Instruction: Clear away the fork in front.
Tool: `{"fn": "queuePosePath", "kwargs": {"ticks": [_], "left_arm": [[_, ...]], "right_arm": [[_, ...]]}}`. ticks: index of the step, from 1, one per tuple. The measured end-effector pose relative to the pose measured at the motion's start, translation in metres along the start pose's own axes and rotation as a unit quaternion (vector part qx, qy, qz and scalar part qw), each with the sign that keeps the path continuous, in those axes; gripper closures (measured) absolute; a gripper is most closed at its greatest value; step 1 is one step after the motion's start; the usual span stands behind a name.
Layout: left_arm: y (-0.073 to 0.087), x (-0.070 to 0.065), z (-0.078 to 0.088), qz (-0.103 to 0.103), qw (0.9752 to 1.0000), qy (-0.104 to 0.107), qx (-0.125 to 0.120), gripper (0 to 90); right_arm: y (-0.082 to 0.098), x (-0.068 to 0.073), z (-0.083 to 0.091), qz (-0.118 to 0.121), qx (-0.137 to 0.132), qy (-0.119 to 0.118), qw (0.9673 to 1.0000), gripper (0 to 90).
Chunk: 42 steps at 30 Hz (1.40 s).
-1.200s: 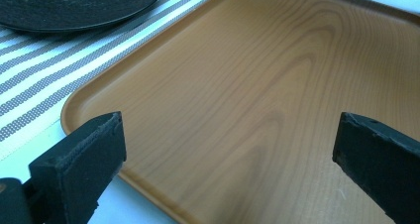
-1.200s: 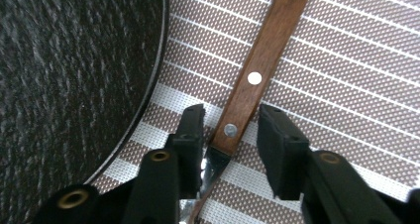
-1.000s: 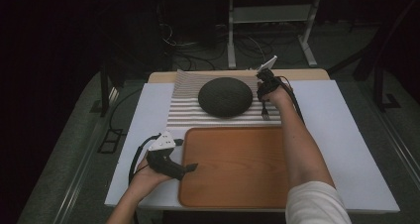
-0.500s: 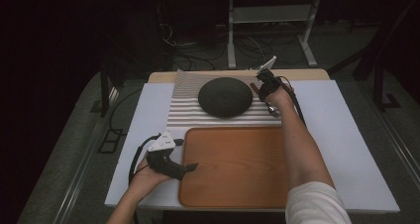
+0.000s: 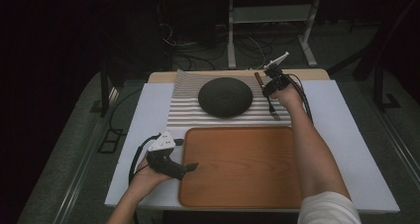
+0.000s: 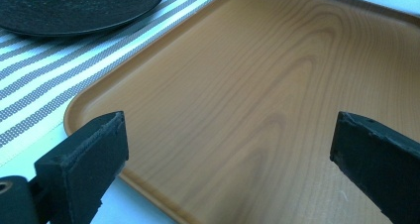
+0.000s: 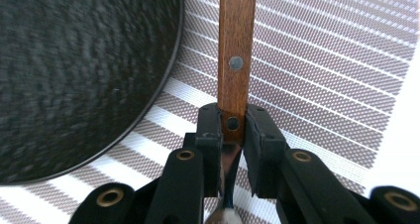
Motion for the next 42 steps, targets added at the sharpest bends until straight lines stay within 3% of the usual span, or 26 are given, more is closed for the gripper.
{"fn": "queuePosePath", "kwargs": {"ticks": [11, 15, 23, 25, 27, 33, 37, 42], "left_arm": [[0.0, 0.001, 0.0, 0.0, 1.0, -0.003, 0.0, 1.3], [0.0, 0.001, 0.0, -0.001, 1.0, -0.004, 0.001, 1.3], [-0.001, 0.001, 0.0, 0.001, 1.0, -0.005, -0.001, 1.3], [-0.001, 0.001, 0.0, 0.002, 1.0, -0.005, -0.002, 1.3], [0.0, 0.002, 0.0, 0.003, 1.0, -0.007, -0.001, 1.3], [0.0, 0.003, 0.001, 0.006, 0.9999, -0.01, -0.001, 1.3], [0.0, 0.003, 0.0, 0.006, 0.9999, -0.01, -0.001, 1.3], [-0.001, 0.002, 0.0, 0.006, 0.9999, -0.008, -0.001, 1.3]], "right_arm": [[0.006, 0.004, 0.047, 0.009, -0.055, -0.052, 0.9971, 77.4], [0.018, 0.01, 0.07, 0.016, -0.079, -0.082, 0.9933, 77.4], [0.041, 0.016, 0.09, 0.035, -0.105, -0.119, 0.9867, 77.4], [0.053, 0.021, 0.096, 0.045, -0.112, -0.145, 0.9821, 77.4], [0.056, 0.022, 0.097, 0.047, -0.113, -0.147, 0.9815, 77.4], [0.077, 0.034, 0.103, 0.071, -0.129, -0.174, 0.9737, 77.4], [0.091, 0.044, 0.108, 0.084, -0.139, -0.205, 0.9652, 77.4], [0.104, 0.051, 0.116, 0.101, -0.149, -0.223, 0.958, 77.4]]}}
Point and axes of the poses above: each handheld gripper's, and its own axes: z roughly backward along the jaws, y roughly out of its underside, x roughly to its left, the point moved 7 cm from there along -z, roughly forward along the jaws, and after that the axes turned 12 degrees about -z, right-handed, at the moved point
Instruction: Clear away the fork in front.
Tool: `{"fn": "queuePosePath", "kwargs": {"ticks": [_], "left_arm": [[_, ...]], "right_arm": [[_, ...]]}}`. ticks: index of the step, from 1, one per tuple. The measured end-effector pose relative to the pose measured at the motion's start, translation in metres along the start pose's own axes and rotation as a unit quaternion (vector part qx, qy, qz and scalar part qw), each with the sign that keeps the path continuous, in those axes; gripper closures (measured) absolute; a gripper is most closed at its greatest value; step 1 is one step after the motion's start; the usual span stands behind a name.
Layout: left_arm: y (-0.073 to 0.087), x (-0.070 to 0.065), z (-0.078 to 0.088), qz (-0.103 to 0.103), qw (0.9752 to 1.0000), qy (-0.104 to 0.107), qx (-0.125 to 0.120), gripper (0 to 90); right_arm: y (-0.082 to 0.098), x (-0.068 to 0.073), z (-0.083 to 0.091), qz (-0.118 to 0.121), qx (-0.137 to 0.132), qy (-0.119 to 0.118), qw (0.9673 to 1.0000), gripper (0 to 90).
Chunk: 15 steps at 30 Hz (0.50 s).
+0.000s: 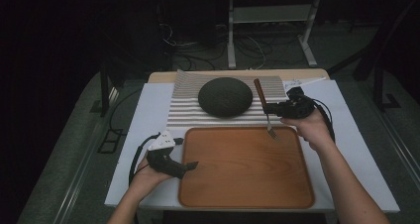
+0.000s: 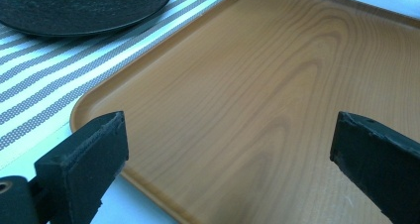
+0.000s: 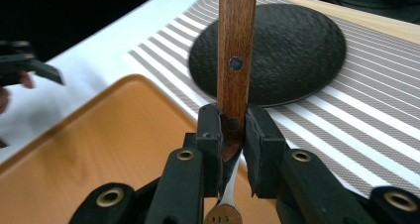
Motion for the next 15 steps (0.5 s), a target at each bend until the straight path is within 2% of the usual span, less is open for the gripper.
{"fn": "queuePosePath", "kwargs": {"ticks": [8, 15], "left_arm": [[-0.001, 0.002, 0.001, 0.01, 0.9999, -0.008, -0.003, 1.3], [-0.001, -0.002, 0.002, 0.004, 1.0, -0.008, -0.001, 1.3]], "right_arm": [[0.02, 0.024, 0.01, 0.022, -0.006, -0.042, 0.9988, 77.4], [0.044, 0.042, 0.013, 0.039, -0.002, -0.055, 0.9977, 77.4]]}}
Point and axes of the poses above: each handheld gripper's, and its own axes: z roughly backward along the jaws, y roughly out of its underside, x roughly to its left, the point moved 7 cm from there along -z, roughly forward along the jaws, and after that the axes turned 12 degrees about -z, right-handed, at the moved point
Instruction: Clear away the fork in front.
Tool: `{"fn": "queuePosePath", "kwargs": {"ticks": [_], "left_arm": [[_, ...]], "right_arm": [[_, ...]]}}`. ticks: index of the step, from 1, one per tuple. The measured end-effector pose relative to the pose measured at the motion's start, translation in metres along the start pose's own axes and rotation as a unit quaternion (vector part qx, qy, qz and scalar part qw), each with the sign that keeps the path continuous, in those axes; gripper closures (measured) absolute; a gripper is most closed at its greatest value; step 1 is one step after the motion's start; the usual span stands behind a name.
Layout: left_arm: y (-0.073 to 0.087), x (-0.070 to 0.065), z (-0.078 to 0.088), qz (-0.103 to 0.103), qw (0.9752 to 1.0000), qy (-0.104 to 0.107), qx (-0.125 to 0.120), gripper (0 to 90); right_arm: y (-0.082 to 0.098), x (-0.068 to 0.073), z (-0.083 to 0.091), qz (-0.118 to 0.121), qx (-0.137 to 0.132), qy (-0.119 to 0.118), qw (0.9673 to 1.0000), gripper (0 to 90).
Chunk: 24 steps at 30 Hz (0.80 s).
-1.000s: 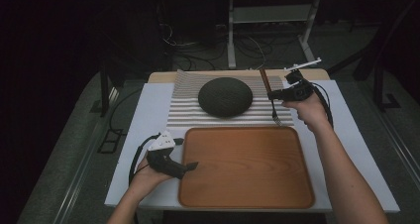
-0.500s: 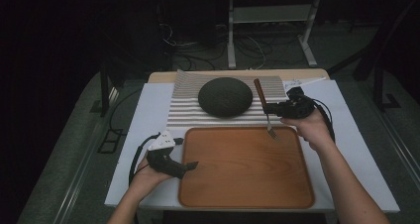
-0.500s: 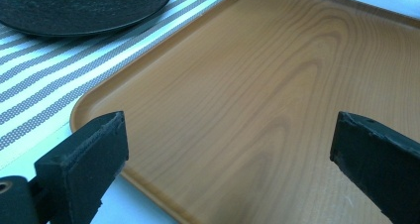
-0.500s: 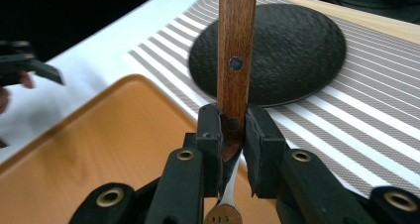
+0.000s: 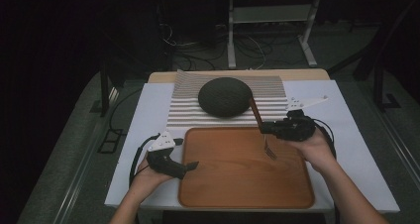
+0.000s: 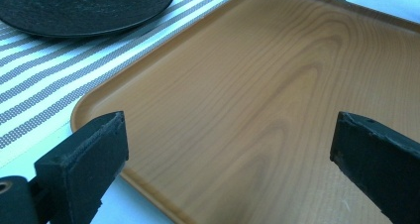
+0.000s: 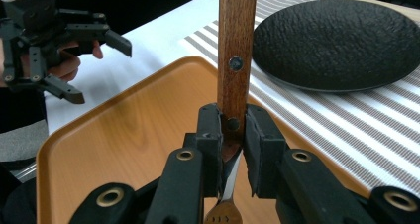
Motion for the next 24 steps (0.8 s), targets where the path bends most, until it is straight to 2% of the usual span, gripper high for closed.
{"fn": "queuePosePath", "kwargs": {"ticks": [6, 9, 12, 19, 24], "left_arm": [[-0.001, 0.0, 0.001, 0.0, 1.0, 0.0, -0.004, 1.3], [-0.001, -0.001, 0.001, 0.001, 1.0, 0.0, -0.005, 1.3], [-0.003, 0.0, 0.001, 0.001, 1.0, -0.003, -0.007, 1.2], [-0.007, -0.002, -0.003, 0.011, 0.9999, 0.01, -0.005, 1.0], [-0.022, -0.003, -0.005, 0.02, 0.9995, 0.018, -0.018, 1.0]], "right_arm": [[0.018, 0.009, -0.001, 0.002, 0.0, -0.011, 0.9999, 77.4], [0.034, 0.014, -0.003, 0.002, 0.008, -0.015, 0.9999, 77.3], [0.041, 0.017, -0.004, 0.002, 0.013, -0.017, 0.9998, 77.4], [0.046, 0.022, -0.012, 0.009, 0.02, -0.023, 0.9995, 77.4], [0.045, 0.02, -0.011, 0.009, 0.017, -0.02, 0.9996, 77.3]]}}
Point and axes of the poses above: each handheld gripper's, and its own axes: z roughly backward along the jaws, y roughly out of its underside, x roughly to its left, the point moved 7 cm from there along -z, roughly forward along the jaws, and after that the axes turned 12 degrees about -z, right-handed, at the moved point
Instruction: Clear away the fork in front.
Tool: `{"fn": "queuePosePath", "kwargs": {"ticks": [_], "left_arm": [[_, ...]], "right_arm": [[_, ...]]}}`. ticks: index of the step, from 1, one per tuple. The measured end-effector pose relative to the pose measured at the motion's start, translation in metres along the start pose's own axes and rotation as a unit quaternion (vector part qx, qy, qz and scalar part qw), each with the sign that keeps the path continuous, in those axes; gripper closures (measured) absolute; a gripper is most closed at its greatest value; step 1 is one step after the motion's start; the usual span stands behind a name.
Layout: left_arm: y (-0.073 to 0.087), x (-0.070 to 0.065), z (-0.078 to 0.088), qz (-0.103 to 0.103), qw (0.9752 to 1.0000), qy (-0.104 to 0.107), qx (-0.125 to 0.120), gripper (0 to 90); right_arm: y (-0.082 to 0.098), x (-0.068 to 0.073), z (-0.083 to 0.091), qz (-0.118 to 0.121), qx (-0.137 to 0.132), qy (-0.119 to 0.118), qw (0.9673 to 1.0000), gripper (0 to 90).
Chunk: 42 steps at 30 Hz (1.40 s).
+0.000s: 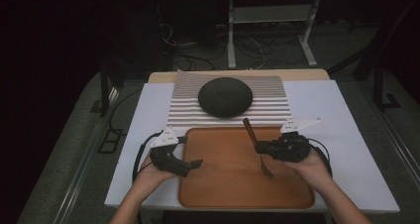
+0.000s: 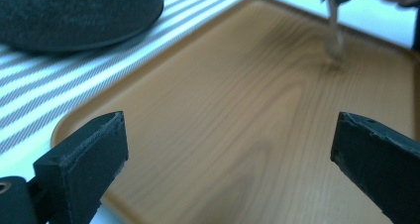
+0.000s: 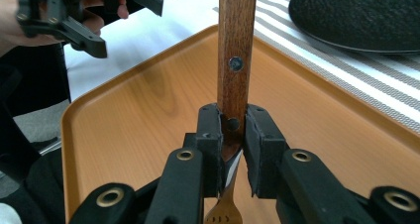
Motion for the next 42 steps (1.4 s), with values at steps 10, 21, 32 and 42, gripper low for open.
{"fn": "queuePosePath", "kwargs": {"ticks": [10, 21, 32, 42], "left_arm": [[-0.047, -0.004, -0.014, -0.01, 0.9991, 0.025, -0.035, 1.7], [-0.085, -0.01, -0.034, -0.009, 0.998, 0.029, -0.055, 13.2], [-0.101, -0.024, -0.052, 0.006, 0.9965, 0.044, -0.071, 25.5], [-0.103, -0.032, -0.063, 0.025, 0.9961, 0.037, -0.076, 47.4]], "right_arm": [[-0.007, 0.0, 0.005, -0.004, -0.027, 0.001, 0.9996, 77.3], [-0.011, 0.007, -0.002, 0.0, -0.034, -0.002, 0.9994, 77.3], [-0.013, 0.016, -0.013, 0.01, -0.039, -0.003, 0.9992, 77.3], [-0.017, 0.027, -0.023, 0.015, -0.047, -0.012, 0.9987, 77.3]]}}
Point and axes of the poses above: each handheld gripper's, and its own axes: z roughly backward along the jaws, y roughly out of its underside, x roughly to its left, the point moved 7 cm from there along -z, roughly forward along the jaws, and after that the axes turned 12 degrees about -z, right-handed, at the moved point
